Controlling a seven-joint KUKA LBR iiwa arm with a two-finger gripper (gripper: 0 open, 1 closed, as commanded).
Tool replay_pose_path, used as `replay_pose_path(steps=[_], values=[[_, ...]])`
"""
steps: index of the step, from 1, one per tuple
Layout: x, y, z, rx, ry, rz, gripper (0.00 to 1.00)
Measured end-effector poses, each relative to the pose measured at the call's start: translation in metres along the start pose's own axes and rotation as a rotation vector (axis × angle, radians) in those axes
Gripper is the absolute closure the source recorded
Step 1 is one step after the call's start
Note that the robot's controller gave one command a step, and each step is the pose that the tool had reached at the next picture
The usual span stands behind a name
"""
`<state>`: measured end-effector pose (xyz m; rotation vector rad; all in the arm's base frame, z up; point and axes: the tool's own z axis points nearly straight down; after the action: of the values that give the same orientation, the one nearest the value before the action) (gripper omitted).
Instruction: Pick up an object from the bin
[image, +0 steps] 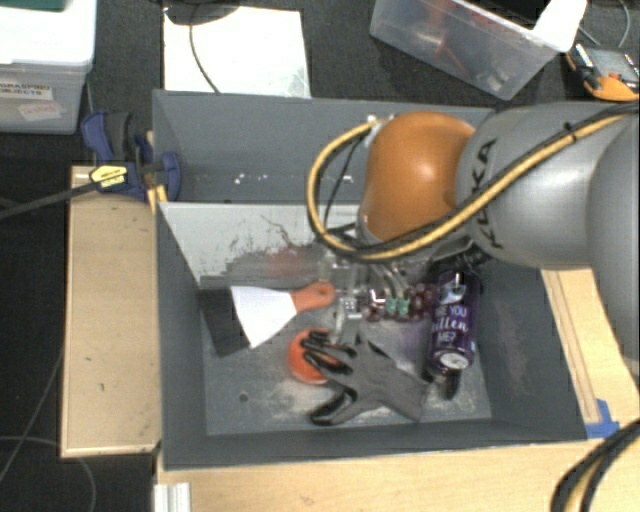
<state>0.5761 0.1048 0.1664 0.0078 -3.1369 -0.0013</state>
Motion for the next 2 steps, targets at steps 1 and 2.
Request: replay_pose_path(steps=[1,2], values=[[-0.001,-0.001,-0.005,-0.001,-0.008,0.004,0.00],[0.025,-0.007,0.080,-0.009,-0.002,0.322,0.00]])
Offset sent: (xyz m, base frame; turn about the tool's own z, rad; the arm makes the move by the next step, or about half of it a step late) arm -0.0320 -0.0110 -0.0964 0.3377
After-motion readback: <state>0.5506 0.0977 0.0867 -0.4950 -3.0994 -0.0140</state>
